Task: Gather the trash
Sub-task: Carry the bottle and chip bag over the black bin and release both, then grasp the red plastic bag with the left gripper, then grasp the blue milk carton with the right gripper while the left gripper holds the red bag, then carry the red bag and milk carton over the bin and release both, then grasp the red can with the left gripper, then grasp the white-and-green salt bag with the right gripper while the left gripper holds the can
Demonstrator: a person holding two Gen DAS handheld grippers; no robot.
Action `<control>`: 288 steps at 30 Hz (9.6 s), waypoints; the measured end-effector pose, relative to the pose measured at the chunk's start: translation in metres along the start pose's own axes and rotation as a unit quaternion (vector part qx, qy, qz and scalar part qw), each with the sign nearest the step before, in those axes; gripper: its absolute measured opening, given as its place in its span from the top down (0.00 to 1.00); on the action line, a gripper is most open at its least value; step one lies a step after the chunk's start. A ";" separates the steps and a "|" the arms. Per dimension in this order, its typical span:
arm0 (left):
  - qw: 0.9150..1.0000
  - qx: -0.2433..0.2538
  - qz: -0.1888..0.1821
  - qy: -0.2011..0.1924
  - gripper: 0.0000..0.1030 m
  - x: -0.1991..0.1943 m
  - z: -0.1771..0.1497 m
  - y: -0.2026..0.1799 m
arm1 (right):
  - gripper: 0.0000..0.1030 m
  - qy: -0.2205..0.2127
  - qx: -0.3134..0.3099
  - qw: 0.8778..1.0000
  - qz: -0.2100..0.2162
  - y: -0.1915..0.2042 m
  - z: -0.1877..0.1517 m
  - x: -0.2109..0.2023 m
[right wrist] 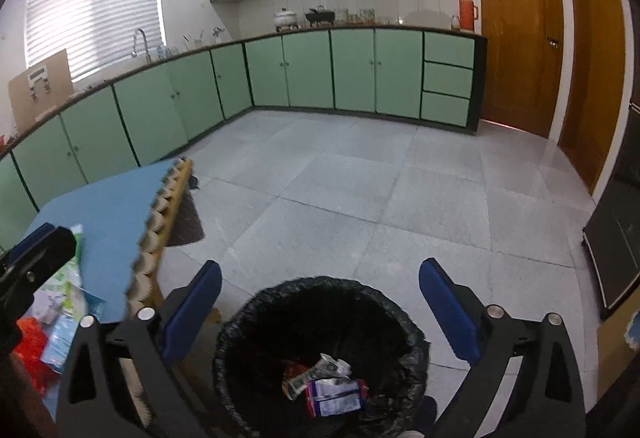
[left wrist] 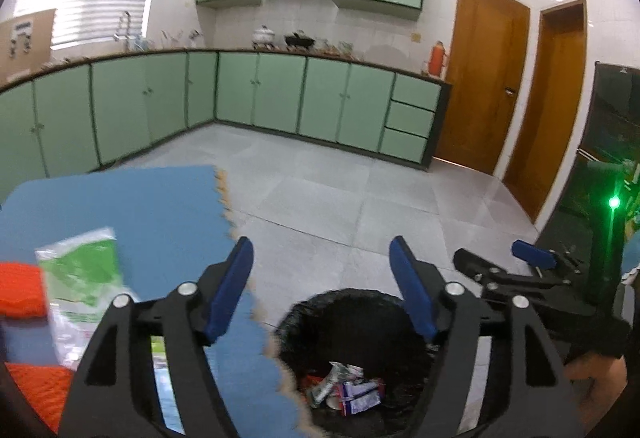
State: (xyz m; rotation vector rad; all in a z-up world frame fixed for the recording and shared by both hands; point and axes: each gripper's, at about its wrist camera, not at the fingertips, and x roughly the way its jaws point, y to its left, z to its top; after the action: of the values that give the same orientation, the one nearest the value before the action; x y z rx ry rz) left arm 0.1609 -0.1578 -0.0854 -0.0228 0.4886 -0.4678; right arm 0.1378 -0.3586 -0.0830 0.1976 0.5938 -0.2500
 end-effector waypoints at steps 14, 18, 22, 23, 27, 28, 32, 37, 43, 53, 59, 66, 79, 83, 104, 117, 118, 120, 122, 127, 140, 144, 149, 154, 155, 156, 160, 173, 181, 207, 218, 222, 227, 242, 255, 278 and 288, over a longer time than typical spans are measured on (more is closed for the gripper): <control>0.992 -0.021 0.123 -0.006 0.26 -0.103 -0.023 0.099 | 0.06 -0.031 -0.039 0.995 0.086 0.104 -0.011 -0.042; 0.991 -0.029 0.134 0.010 0.26 -0.120 -0.039 0.113 | 0.06 -0.037 -0.039 0.993 0.101 0.121 -0.019 -0.049; 0.990 -0.029 0.140 0.021 0.26 -0.127 -0.054 0.120 | 0.06 -0.035 -0.049 0.992 0.110 0.137 -0.031 -0.053; 0.989 -0.031 0.139 0.024 0.26 -0.127 -0.058 0.123 | 0.06 -0.035 -0.053 0.992 0.110 0.140 -0.035 -0.054; 0.989 -0.042 0.139 0.037 0.26 -0.125 -0.072 0.129 | 0.06 -0.031 -0.062 0.991 0.116 0.148 -0.044 -0.057; 0.989 -0.044 0.139 0.040 0.26 -0.123 -0.074 0.130 | 0.06 -0.029 -0.063 0.991 0.117 0.150 -0.046 -0.057; 0.989 -0.048 0.133 0.052 0.26 -0.113 -0.079 0.131 | 0.06 -0.027 -0.069 0.990 0.119 0.154 -0.049 -0.058; 0.988 -0.052 0.127 0.072 0.41 -0.102 -0.089 0.134 | 0.06 -0.023 -0.071 0.990 0.121 0.154 -0.054 -0.056; 0.989 -0.045 0.118 0.076 0.75 -0.099 -0.093 0.129 | 0.06 -0.015 -0.068 0.990 0.122 0.153 -0.055 -0.052; 0.988 -0.064 0.136 0.043 0.94 -0.115 -0.079 0.136 | 0.06 -0.011 -0.076 0.989 0.129 0.161 -0.059 -0.051; 0.985 -0.069 0.158 -0.001 0.94 -0.134 -0.061 0.145 | 0.06 -0.011 -0.075 0.987 0.139 0.171 -0.063 -0.052; 0.979 -0.068 0.192 0.000 0.94 -0.136 -0.059 0.161 | 0.07 -0.007 -0.085 0.987 0.136 0.199 -0.080 -0.045; 0.975 -0.083 0.204 0.023 0.95 -0.125 -0.074 0.181 | 0.13 0.011 -0.097 0.990 0.100 0.233 -0.100 -0.024; 0.975 -0.087 0.204 0.028 0.95 -0.122 -0.077 0.184 | 0.17 0.022 -0.101 0.991 0.091 0.236 -0.102 -0.016; 0.978 -0.085 0.191 0.016 0.95 -0.120 -0.065 0.175 | 0.56 0.037 -0.083 0.990 0.106 0.217 -0.087 -0.017; 0.985 -0.065 0.157 -0.001 0.95 -0.095 -0.034 0.143 | 0.56 0.002 -0.067 0.994 0.083 0.186 -0.051 -0.029; 0.986 -0.064 0.153 -0.001 0.95 -0.092 -0.031 0.140 | 0.56 0.000 -0.064 0.995 0.081 0.181 -0.048 -0.030; 0.988 -0.060 0.141 -0.002 0.95 -0.083 -0.025 0.130 | 0.56 -0.004 -0.058 0.996 0.074 0.169 -0.043 -0.030; 0.990 -0.058 0.127 -0.001 0.95 -0.074 -0.020 0.120 | 0.56 -0.006 -0.054 0.996 0.066 0.159 -0.039 -0.030; 0.995 -0.048 0.083 0.010 0.95 -0.043 -0.013 0.086 | 0.56 -0.008 -0.030 0.999 0.039 0.117 -0.030 -0.023; 0.998 -0.024 0.000 0.061 0.95 0.053 -0.016 0.006 | 0.56 0.021 -0.007 0.999 -0.042 0.028 -0.034 0.014; 0.996 -0.017 -0.016 0.083 0.91 0.075 -0.019 -0.004 | 0.56 0.042 0.012 0.997 -0.060 0.000 -0.044 0.033; 0.996 -0.026 -0.021 0.087 0.66 0.083 -0.018 -0.002 | 0.40 0.055 0.014 0.995 -0.078 -0.009 -0.054 0.044; 0.996 -0.033 -0.016 0.080 0.62 0.078 -0.017 0.002 | 0.37 0.050 0.027 0.995 -0.080 -0.019 -0.050 0.044; 0.996 -0.035 -0.014 0.077 0.61 0.075 -0.015 0.004 | 0.36 0.047 0.031 0.995 -0.079 -0.019 -0.049 0.042; 0.997 -0.036 -0.012 0.073 0.60 0.071 -0.015 0.005 | 0.34 0.045 0.033 0.995 -0.078 -0.020 -0.048 0.041; 0.998 -0.033 0.007 0.046 0.42 0.048 -0.010 0.013 | 0.23 0.028 0.031 0.997 -0.069 -0.010 -0.041 0.030; 0.991 -0.049 0.126 -0.009 0.20 -0.049 -0.001 0.102 | 0.06 -0.021 -0.037 0.999 0.008 0.081 -0.021 -0.006; 0.969 -0.054 0.240 -0.007 0.19 -0.105 -0.011 0.170 | 0.06 -0.026 -0.091 0.993 0.075 0.165 -0.026 -0.018; 0.933 -0.148 0.317 0.082 0.27 -0.108 -0.057 0.285 | 0.06 -0.010 -0.127 0.980 0.154 0.275 -0.043 0.000; 0.927 -0.184 0.321 0.069 0.64 -0.128 -0.064 0.310 | 0.06 0.012 -0.149 0.978 0.142 0.285 -0.054 0.015; 0.926 -0.192 0.319 0.063 0.65 -0.131 -0.064 0.315 | 0.06 0.024 -0.153 0.978 0.139 0.286 -0.059 0.022; 0.922 -0.198 0.324 0.068 0.60 -0.127 -0.063 0.320 | 0.06 0.030 -0.159 0.977 0.138 0.289 -0.059 0.027; 0.923 -0.194 0.328 0.054 0.79 -0.127 -0.049 0.316 | 0.51 0.103 -0.149 0.973 0.141 0.289 -0.062 0.059; 0.932 -0.195 0.304 0.038 0.87 -0.130 -0.040 0.303 | 1.00 0.093 -0.137 0.973 0.160 0.271 -0.055 0.046; 0.936 -0.186 0.298 0.038 0.89 -0.123 -0.038 0.295 | 1.00 0.107 -0.159 0.970 0.152 0.287 -0.067 0.051; 0.941 -0.179 0.288 0.020 0.91 -0.132 -0.025 0.282 | 1.00 0.081 -0.154 0.968 0.179 0.273 -0.044 0.023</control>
State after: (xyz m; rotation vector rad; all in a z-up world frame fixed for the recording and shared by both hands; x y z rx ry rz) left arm 0.1668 0.1549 -0.0855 -0.2145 0.5884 0.1993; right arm 0.2121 -0.0921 -0.1015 0.0210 0.7387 0.2104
